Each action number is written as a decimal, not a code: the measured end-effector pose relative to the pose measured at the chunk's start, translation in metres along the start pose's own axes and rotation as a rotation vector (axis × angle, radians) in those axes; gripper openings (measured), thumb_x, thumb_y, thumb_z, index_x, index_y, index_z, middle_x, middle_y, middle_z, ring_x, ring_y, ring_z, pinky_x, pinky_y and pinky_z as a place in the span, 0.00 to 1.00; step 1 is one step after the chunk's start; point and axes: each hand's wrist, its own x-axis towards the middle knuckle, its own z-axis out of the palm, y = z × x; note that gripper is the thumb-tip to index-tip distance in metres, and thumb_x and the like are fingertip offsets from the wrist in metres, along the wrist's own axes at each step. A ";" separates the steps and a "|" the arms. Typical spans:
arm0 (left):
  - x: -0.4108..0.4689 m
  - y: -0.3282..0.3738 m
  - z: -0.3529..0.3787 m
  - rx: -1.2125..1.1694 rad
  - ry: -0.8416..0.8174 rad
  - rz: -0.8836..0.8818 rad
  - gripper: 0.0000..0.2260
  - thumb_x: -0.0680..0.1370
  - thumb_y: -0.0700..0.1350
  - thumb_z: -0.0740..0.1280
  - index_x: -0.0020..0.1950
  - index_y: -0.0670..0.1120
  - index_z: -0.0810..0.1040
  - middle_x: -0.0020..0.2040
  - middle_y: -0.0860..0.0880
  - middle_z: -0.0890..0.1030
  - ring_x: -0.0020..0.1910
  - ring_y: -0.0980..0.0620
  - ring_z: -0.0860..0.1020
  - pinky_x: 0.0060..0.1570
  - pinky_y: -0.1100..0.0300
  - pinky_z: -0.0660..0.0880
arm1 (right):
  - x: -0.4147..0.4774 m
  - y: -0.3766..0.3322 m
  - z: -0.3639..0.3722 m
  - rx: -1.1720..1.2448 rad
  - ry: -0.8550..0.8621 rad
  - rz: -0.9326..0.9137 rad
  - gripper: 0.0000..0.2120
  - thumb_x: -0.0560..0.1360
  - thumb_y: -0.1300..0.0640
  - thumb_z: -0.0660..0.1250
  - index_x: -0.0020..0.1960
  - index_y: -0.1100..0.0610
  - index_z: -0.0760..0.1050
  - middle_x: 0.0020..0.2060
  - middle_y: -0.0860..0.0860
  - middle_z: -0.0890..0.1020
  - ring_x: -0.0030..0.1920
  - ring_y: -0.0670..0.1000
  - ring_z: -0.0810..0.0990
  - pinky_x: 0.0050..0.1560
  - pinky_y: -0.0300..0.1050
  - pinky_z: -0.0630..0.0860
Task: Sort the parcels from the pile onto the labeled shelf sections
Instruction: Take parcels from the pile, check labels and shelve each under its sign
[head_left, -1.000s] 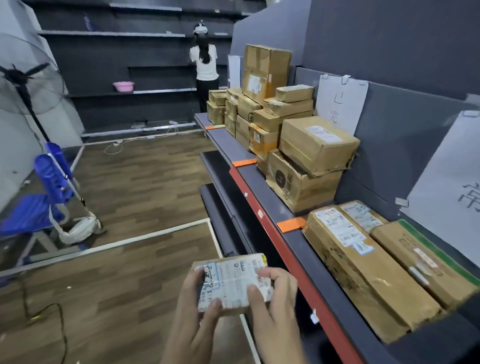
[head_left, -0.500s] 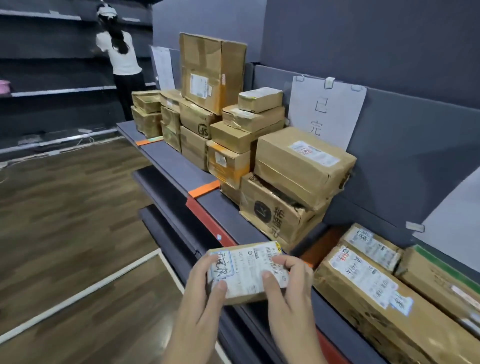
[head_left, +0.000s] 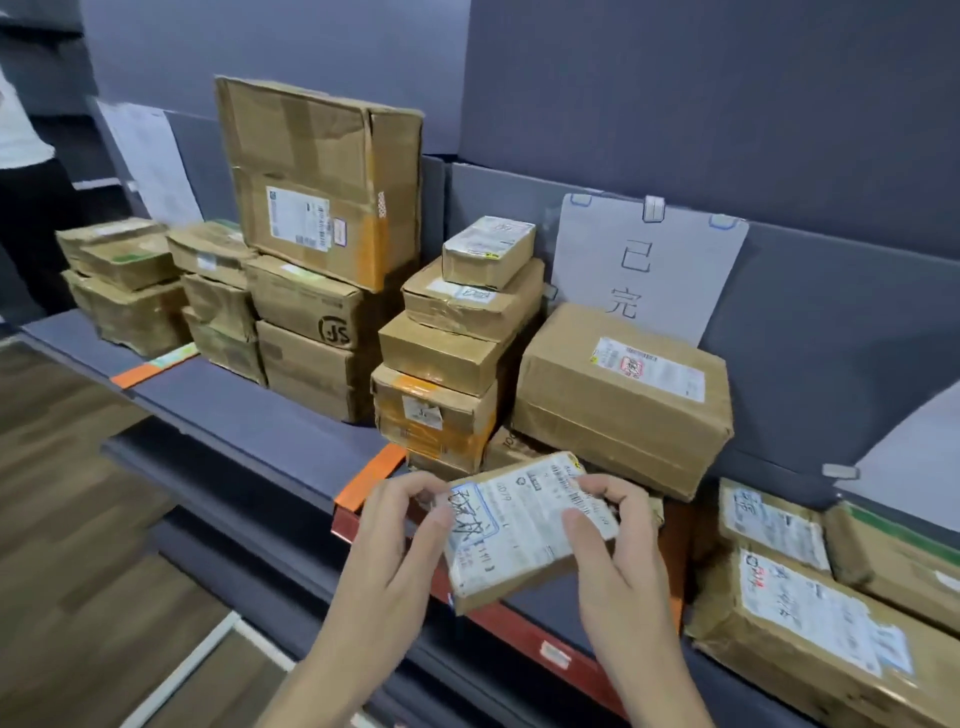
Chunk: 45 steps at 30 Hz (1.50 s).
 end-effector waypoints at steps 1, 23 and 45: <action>0.015 -0.002 -0.004 -0.003 -0.035 0.018 0.07 0.75 0.60 0.58 0.53 0.67 0.71 0.53 0.61 0.74 0.54 0.57 0.74 0.50 0.65 0.71 | 0.009 -0.004 0.005 0.012 0.033 -0.005 0.09 0.79 0.57 0.63 0.54 0.44 0.70 0.56 0.40 0.73 0.54 0.28 0.68 0.46 0.20 0.64; 0.325 0.025 -0.035 0.065 -0.018 0.498 0.12 0.81 0.47 0.60 0.56 0.48 0.82 0.36 0.59 0.69 0.38 0.60 0.71 0.36 0.73 0.66 | 0.305 -0.125 0.090 -0.048 0.516 -0.240 0.08 0.77 0.40 0.60 0.45 0.44 0.66 0.54 0.52 0.75 0.56 0.51 0.75 0.56 0.48 0.74; 0.374 -0.012 -0.038 0.075 -0.323 0.437 0.21 0.82 0.56 0.51 0.74 0.51 0.62 0.59 0.45 0.70 0.52 0.70 0.66 0.47 0.84 0.59 | 0.297 -0.103 0.128 -0.197 0.435 0.009 0.21 0.73 0.37 0.60 0.62 0.45 0.68 0.61 0.49 0.73 0.59 0.48 0.74 0.63 0.53 0.72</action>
